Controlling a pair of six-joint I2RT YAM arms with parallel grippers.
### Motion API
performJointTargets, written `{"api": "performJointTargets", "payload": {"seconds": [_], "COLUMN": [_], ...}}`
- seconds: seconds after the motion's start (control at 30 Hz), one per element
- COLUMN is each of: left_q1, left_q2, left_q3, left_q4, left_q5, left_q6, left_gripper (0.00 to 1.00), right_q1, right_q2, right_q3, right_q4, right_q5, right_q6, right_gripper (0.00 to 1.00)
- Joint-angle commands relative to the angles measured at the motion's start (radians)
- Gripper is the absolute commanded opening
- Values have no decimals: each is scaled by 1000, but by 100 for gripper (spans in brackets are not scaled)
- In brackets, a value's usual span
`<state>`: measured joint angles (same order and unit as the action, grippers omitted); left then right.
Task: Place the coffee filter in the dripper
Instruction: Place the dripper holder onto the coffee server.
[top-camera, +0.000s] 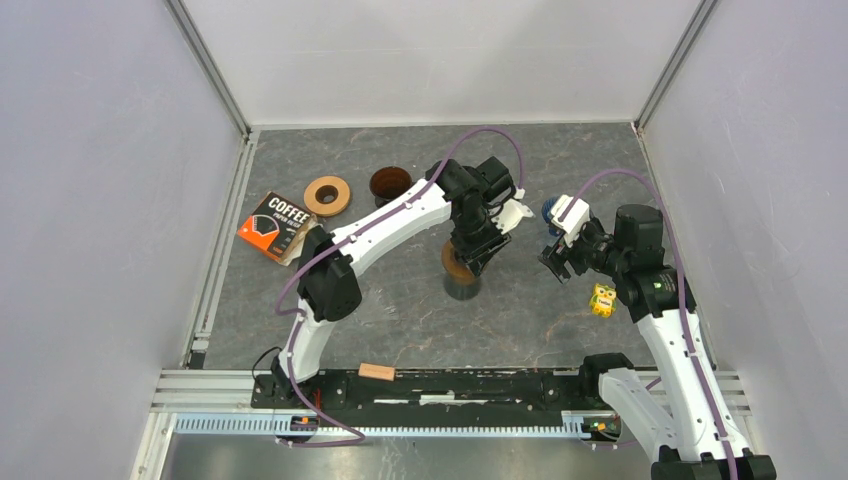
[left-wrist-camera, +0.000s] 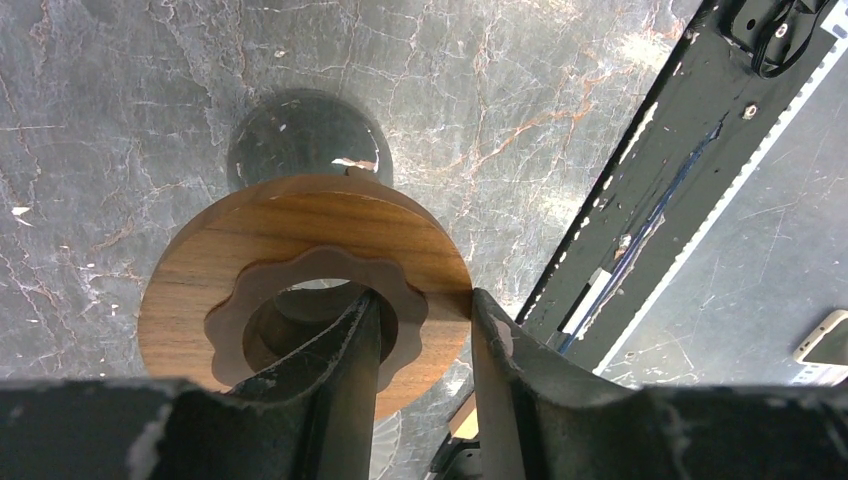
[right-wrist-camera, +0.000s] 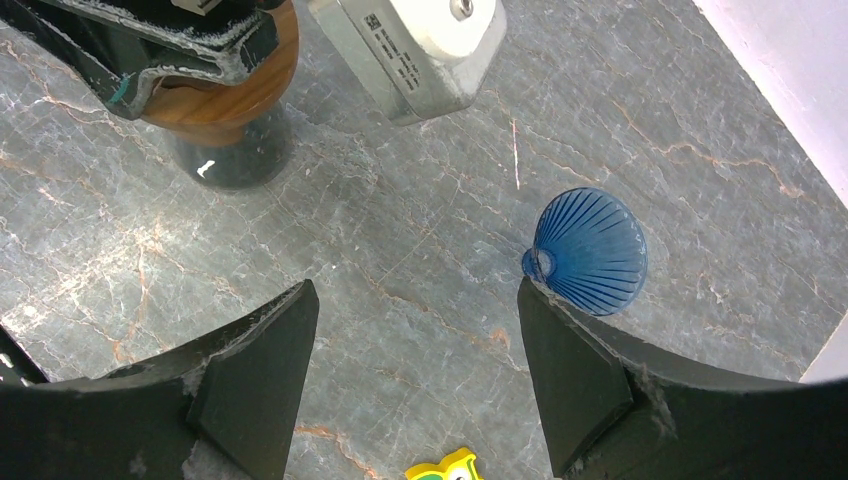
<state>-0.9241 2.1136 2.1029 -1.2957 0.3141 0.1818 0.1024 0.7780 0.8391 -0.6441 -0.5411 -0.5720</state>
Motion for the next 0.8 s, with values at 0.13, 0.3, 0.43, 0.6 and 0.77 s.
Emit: {"api": "performJointTargets", "payload": {"seconds": [0.13,0.3,0.43,0.6,0.77], "left_q1": [0,-1,-1,1,2], "left_q2": [-13,-43,-73,-127,-200], "left_q3": [49,55,65,86,102], "left_q4": [-10,-10,-15,-22,-21], "left_q5": [-21,-33,-33,-37,-77], "left_q6": [-10,-11,-9,-2,4], "left_gripper": [48,57,61,66,68], "right_q1": [-5,-4,-4,-5,-8], "right_q2": [-2,8,30,42,54], "right_q3": [5,11,35,57,64], "right_q4": [14,11,-12,-1,57], "right_q5": [-14,-15,-14,68,229], "right_q6": [9,9,3,44,112], "right_gripper": [80,80,80,80,79]}}
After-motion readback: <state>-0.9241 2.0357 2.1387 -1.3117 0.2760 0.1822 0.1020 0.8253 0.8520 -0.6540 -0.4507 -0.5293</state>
